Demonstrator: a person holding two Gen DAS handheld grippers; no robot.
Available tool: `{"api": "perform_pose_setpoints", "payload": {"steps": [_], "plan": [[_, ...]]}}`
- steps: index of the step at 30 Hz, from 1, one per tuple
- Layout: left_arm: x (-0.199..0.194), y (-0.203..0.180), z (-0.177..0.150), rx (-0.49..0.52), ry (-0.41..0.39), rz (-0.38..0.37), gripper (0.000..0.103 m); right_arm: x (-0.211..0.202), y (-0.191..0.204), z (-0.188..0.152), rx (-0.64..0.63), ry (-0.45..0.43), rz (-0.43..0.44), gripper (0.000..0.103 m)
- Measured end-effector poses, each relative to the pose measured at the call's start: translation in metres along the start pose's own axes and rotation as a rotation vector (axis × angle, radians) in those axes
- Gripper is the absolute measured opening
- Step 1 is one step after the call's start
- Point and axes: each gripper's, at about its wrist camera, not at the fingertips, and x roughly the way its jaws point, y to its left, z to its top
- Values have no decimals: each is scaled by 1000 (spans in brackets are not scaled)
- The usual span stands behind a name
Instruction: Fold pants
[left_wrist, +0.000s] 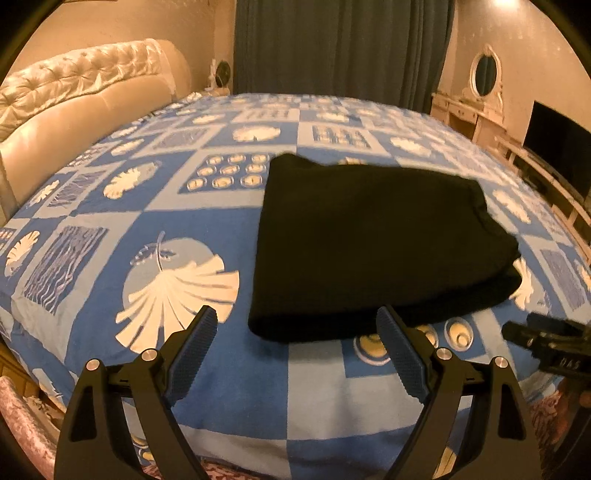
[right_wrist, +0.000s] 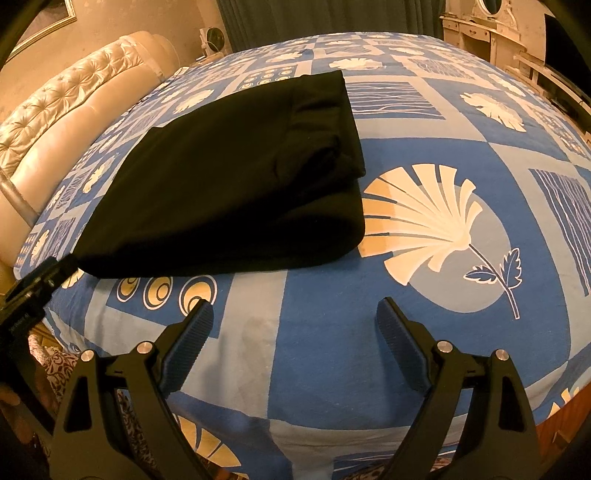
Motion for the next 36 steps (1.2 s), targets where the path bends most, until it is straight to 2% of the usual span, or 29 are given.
{"api": "perform_pose_setpoints", "payload": {"steps": [4,8,10,12,15,16,19,24,27,29,31,34,36], "plan": [[-12,1,6,-39,-67,49,87,0,0,1,3,1,6,90],[-15,6,7,-73,-72,-28,87,0,-2,2,11,7,11,90],[-20,5,7,-73,-113,-32,87,0,-3,2,11,10,14,90],[-20,1,10,-38,-127,21,87,1,-3,2,9,14,16,90],[-15,-4,15,-1,-93,83,87,3,-3,2,8,22,21,90],[-13,-3,15,-2,-75,70,87,3,-3,1,8,24,22,90],[-8,1,12,-4,-51,-31,87,4,-3,1,11,30,25,90],[-5,-7,16,62,-78,-89,87,4,-4,0,13,33,27,90],[-11,-17,20,110,-114,-75,87,4,-7,0,23,33,35,90],[-14,-18,26,129,-133,-99,87,3,-10,1,36,33,40,90],[-11,-11,34,117,-112,-113,87,-2,-18,7,73,37,68,90],[-1,21,54,43,-79,-141,87,-15,-43,27,146,-14,96,90],[14,57,73,-13,-96,-92,87,-21,-70,49,170,-66,60,91]]}}
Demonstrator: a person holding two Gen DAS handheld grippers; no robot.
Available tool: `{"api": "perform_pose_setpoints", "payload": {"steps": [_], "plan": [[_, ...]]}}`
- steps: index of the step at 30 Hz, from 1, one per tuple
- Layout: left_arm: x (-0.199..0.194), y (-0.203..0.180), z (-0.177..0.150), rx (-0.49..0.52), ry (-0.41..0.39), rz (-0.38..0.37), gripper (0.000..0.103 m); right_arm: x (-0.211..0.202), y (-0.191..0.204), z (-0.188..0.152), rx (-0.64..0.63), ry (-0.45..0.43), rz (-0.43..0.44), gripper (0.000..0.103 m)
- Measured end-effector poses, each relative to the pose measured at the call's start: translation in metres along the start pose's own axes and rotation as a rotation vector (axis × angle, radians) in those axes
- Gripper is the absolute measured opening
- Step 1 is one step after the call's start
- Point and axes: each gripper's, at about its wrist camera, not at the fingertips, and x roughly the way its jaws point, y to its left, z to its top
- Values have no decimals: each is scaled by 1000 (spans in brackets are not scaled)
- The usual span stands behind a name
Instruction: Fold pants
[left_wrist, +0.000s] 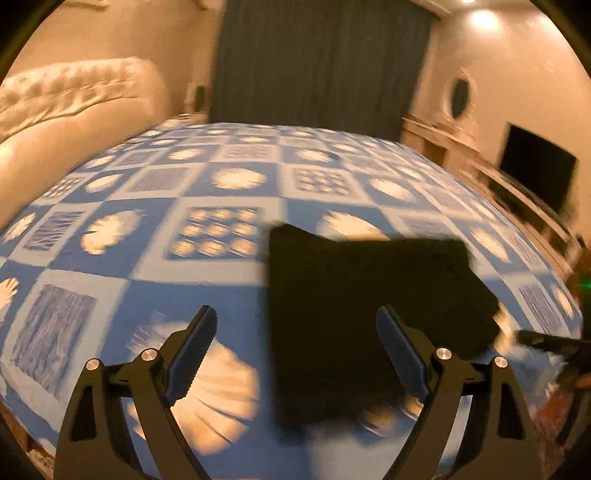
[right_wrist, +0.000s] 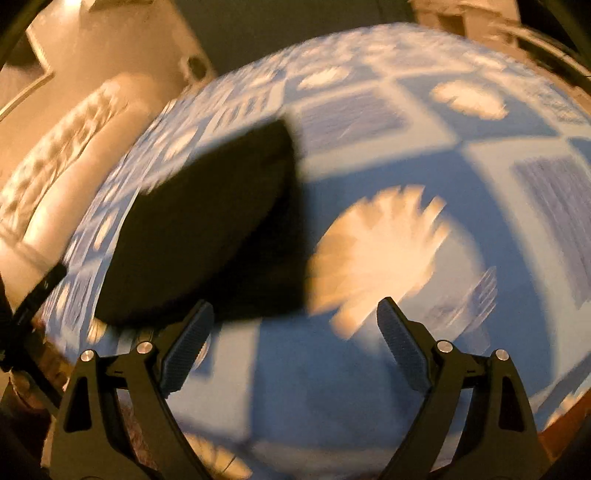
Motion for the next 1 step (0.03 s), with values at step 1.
{"api": "perform_pose_setpoints", "payload": {"steps": [1], "plan": [[8,17,8,-12,-5,25,87,-1,-18,18,10,-39,-45,92]]}}
